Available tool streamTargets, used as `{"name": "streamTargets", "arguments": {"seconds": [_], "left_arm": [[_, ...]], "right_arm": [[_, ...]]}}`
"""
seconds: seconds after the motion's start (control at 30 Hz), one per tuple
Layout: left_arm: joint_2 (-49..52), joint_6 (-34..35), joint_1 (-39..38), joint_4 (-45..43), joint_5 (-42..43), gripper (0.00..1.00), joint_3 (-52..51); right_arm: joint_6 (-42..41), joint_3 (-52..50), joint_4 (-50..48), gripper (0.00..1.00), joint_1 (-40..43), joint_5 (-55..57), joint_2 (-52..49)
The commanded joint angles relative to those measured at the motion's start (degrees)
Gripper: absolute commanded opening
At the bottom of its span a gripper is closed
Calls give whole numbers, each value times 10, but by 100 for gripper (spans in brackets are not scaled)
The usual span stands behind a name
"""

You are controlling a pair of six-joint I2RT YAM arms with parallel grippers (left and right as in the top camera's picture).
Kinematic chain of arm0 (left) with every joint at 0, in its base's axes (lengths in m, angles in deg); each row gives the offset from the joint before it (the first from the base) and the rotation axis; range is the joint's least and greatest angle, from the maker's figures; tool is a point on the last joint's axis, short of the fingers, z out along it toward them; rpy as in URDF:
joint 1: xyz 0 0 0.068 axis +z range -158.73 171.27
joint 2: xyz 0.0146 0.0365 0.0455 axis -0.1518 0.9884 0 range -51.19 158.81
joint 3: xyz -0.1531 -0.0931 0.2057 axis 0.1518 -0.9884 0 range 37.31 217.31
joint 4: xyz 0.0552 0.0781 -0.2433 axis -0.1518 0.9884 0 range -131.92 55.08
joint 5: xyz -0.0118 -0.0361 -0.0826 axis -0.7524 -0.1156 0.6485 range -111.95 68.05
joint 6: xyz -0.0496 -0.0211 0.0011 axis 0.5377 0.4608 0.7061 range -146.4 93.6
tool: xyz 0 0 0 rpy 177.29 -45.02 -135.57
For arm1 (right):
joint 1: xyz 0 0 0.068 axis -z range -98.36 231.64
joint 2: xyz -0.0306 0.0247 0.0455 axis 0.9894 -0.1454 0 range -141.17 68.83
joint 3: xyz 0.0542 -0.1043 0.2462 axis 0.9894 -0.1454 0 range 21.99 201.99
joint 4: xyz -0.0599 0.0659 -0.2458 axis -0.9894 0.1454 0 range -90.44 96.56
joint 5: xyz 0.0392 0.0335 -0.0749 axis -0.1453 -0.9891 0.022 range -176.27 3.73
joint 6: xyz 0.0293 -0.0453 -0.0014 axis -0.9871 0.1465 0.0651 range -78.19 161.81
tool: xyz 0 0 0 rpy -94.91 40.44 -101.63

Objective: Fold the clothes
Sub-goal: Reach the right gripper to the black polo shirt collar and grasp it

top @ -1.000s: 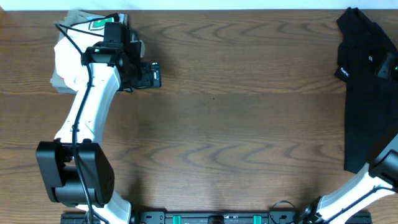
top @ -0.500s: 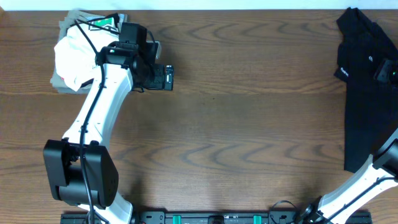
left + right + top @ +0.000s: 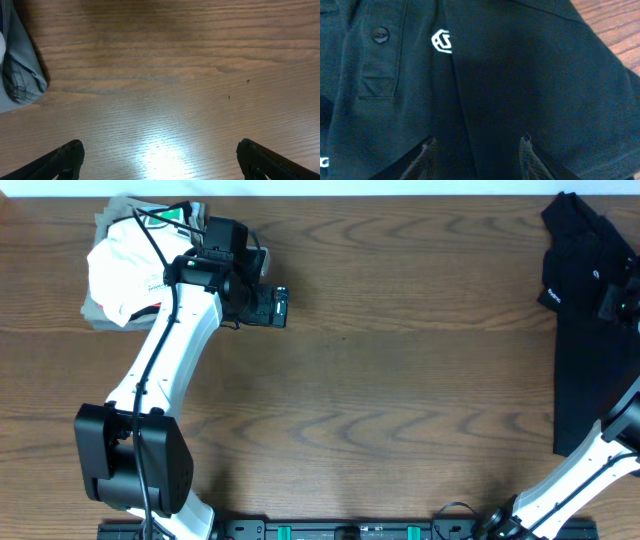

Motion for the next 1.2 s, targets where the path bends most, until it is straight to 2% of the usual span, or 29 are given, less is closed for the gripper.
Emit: {"name": "streamTargets", "arguments": {"seconds": [0.0,0.23,0.3,0.33,0.4,0.73,0.93,1.17], "left_arm": [[4,-6,-1,-1,2,99,11],[4,-5,-1,-1,2,99,11],[4,-5,-1,-2,2,99,11],[4,-5,-1,-3,2,99,11],[4,-5,-1,-5,2,99,11],[4,-5,-1,-14,3,98,11],[4,-5,-1,-14,2,99,11],[4,-5,0,-20,1,99,11]], "right_arm": [[9,10,-3,49,8,-4,-23],[-11,10,-8,45,20,-7,-23],[-11,10,-8,38,24,-7,-23],[-12,10,-11,29,27,-7,-23],[-23,10,-17,20,30,-7,-23],[-32,11,-18,2,31,-7,-22],[-55,12,-16,1,27,-47,11],[-87,13,11,1,-2,-139,110]]}}
